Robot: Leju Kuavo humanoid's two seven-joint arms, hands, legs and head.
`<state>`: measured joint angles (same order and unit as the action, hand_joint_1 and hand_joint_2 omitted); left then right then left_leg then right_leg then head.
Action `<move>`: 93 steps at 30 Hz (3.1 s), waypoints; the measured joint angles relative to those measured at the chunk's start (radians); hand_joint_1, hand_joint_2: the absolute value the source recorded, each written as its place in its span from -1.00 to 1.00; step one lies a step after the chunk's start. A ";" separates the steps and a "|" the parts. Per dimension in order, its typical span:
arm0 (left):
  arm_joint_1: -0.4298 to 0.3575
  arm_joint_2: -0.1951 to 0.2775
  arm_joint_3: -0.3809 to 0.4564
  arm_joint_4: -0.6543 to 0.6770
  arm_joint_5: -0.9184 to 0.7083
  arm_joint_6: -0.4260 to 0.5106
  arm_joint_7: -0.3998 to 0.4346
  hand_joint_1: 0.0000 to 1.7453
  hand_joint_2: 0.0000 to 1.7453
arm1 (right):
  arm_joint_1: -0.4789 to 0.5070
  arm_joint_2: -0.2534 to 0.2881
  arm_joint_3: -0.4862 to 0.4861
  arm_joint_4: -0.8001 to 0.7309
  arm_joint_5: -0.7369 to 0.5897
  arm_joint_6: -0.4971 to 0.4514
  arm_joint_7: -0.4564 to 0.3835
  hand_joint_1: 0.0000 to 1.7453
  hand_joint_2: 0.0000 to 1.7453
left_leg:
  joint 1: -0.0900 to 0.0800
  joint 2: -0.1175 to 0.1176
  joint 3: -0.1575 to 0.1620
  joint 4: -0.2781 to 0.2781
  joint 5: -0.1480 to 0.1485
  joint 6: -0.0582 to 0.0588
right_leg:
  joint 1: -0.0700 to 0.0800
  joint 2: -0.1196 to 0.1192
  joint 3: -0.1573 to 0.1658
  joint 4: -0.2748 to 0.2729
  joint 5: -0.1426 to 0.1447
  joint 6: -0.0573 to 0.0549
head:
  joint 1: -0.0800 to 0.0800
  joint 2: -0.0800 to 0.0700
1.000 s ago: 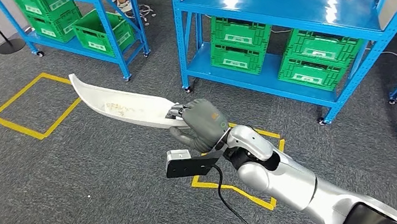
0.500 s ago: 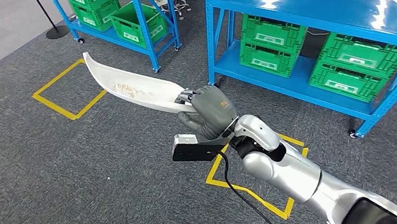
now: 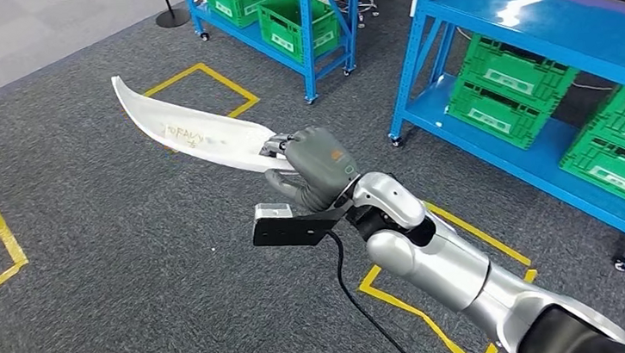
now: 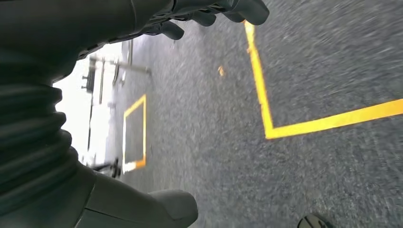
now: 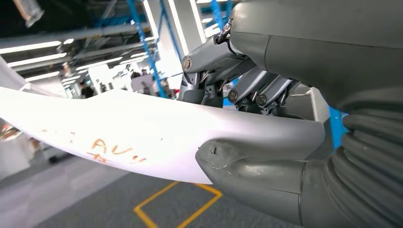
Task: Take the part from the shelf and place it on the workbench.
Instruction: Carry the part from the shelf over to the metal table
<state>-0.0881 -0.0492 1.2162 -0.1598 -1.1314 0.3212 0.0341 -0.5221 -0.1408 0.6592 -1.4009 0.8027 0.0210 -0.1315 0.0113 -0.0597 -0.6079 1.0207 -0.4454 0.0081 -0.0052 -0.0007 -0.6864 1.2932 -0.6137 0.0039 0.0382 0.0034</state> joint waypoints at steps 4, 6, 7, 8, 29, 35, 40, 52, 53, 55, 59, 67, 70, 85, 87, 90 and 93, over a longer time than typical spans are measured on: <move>-0.001 -0.009 0.008 0.001 -0.001 0.000 0.014 -1.00 1.00 | -0.046 0.006 0.012 0.028 -0.014 0.012 -0.036 1.00 1.00 | 0.001 -0.054 -0.008 0.010 0.002 -0.014 | -0.006 0.065 0.103 -0.231 0.106 -0.008 | 0.000 0.000; 0.000 -0.015 0.009 0.001 -0.002 0.000 0.016 -1.00 1.00 | -0.060 0.006 0.015 0.042 -0.021 0.011 -0.047 1.00 1.00 | 0.004 -0.077 -0.016 0.007 0.008 -0.030 | -0.002 0.069 0.113 -0.256 0.107 -0.012 | -0.001 0.000; 0.003 -0.018 0.010 0.001 -0.002 0.000 0.013 -1.00 1.00 | -0.064 0.008 0.017 0.048 -0.021 0.009 -0.049 1.00 1.00 | 0.006 -0.089 -0.019 0.003 0.012 -0.038 | -0.002 0.056 0.115 -0.260 0.111 -0.018 | -0.001 0.000; 0.006 -0.021 0.010 0.001 -0.002 0.000 0.009 -1.00 1.00 | -0.067 0.010 0.019 0.055 -0.020 0.006 -0.051 1.00 1.00 | 0.006 -0.083 -0.024 0.005 0.012 -0.043 | -0.002 0.043 0.118 -0.266 0.116 -0.025 | -0.001 0.000; -0.053 -0.049 0.000 -0.002 -0.054 0.000 0.030 -1.00 1.00 | 0.003 -0.137 -0.065 -0.045 0.077 -0.008 0.024 1.00 1.00 | -0.003 0.025 -0.003 0.004 0.000 0.006 | 0.003 -0.001 -0.007 0.009 -0.019 0.005 | 0.002 0.000; -0.059 -0.053 -0.003 -0.002 -0.050 0.000 0.003 -1.00 1.00 | -0.007 -0.169 -0.096 -0.077 0.053 0.028 0.014 1.00 1.00 | -0.002 -0.056 -0.012 0.012 0.007 -0.009 | 0.000 0.076 0.107 -0.247 0.117 -0.009 | 0.002 0.000; -0.054 -0.049 -0.024 -0.003 -0.089 -0.002 0.005 -1.00 1.00 | -0.036 -0.201 -0.108 -0.079 -0.003 0.034 -0.015 1.00 1.00 | -0.004 -0.046 -0.042 0.033 -0.002 -0.036 | -0.001 0.030 0.120 -0.276 0.131 -0.036 | -0.004 0.000; -0.032 -0.035 -0.060 -0.003 -0.107 -0.009 0.009 -1.00 1.00 | -0.020 -0.300 -0.116 -0.097 -0.122 -0.003 -0.022 1.00 1.00 | -0.011 0.112 0.004 0.007 -0.013 -0.023 | 0.013 -0.127 0.124 -0.271 0.117 -0.023 | -0.009 0.000; -0.028 -0.035 -0.060 -0.003 -0.104 -0.009 0.007 -1.00 1.00 | -0.026 -0.304 -0.116 -0.098 -0.131 -0.003 -0.025 1.00 1.00 | -0.010 0.100 0.003 0.006 -0.011 -0.017 | 0.012 -0.134 0.125 -0.271 0.116 -0.018 | -0.008 0.000; -0.022 -0.038 -0.061 -0.002 -0.098 -0.009 0.005 -1.00 1.00 | -0.041 -0.316 -0.116 -0.098 -0.149 -0.005 -0.031 1.00 1.00 | -0.006 0.078 0.004 0.002 -0.006 -0.005 | 0.006 -0.101 0.117 -0.245 0.095 -0.006 | -0.006 0.000; -0.020 -0.042 -0.061 -0.002 -0.086 -0.009 0.004 -1.00 1.00 | -0.052 -0.337 -0.117 -0.099 -0.160 -0.020 -0.024 1.00 1.00 | -0.002 0.030 0.002 0.002 -0.002 0.007 | -0.002 -0.007 0.005 -0.011 -0.011 0.008 | 0.005 0.000; -0.019 -0.048 -0.060 -0.002 -0.080 -0.009 0.005 -1.00 1.00 | -0.047 -0.335 -0.116 -0.101 -0.134 -0.043 0.000 1.00 1.00 | 0.002 -0.082 -0.016 0.010 0.009 -0.025 | -0.009 0.084 0.107 -0.255 0.122 -0.003 | 0.009 0.000; -0.010 -0.046 -0.060 -0.002 -0.074 -0.010 0.010 -1.00 1.00 | -0.041 -0.318 -0.115 -0.114 -0.097 -0.055 0.025 1.00 1.00 | 0.003 -0.064 -0.032 0.014 0.008 -0.044 | -0.010 0.044 0.111 -0.266 0.132 -0.021 | 0.006 0.000; -0.011 -0.043 -0.049 -0.002 -0.049 -0.012 0.033 -1.00 1.00 | -0.090 -0.259 -0.113 -0.102 -0.091 -0.035 0.004 1.00 1.00 | -0.009 0.092 0.001 0.005 -0.003 -0.007 | 0.007 -0.121 0.118 -0.254 0.111 -0.009 | -0.010 0.000; -0.012 -0.044 -0.047 -0.002 -0.040 -0.012 0.045 -1.00 1.00 | -0.096 -0.232 -0.107 -0.081 -0.082 -0.028 -0.002 1.00 1.00 | -0.003 0.071 0.003 -0.002 0.003 0.003 | -0.001 -0.058 0.087 -0.181 0.066 0.002 | -0.006 0.000; -0.015 -0.044 -0.037 -0.002 -0.022 -0.012 0.060 -1.00 1.00 | -0.100 -0.186 -0.084 -0.018 -0.072 -0.022 -0.021 1.00 1.00 | -0.002 0.033 -0.001 -0.001 0.007 0.006 | -0.005 -0.007 0.001 -0.001 -0.006 0.008 | -0.001 0.000; -0.013 -0.045 -0.026 -0.002 -0.016 -0.012 0.076 -1.00 1.00 | -0.108 -0.139 -0.057 0.026 -0.068 -0.021 -0.029 1.00 1.00 | 0.000 -0.012 -0.004 0.005 0.009 0.001 | -0.010 0.005 0.029 -0.069 0.059 0.005 | 0.000 0.000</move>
<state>-0.1011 -0.0941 1.1906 -0.1618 -1.1469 0.3094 0.1097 -0.6303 -0.2797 0.6022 -1.3748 0.7347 0.0000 -0.1610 0.0110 -0.0712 -0.6122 1.0261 -0.4362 0.0087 -0.0151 0.0043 -0.6578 1.2247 -0.5547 0.0092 0.0381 0.0034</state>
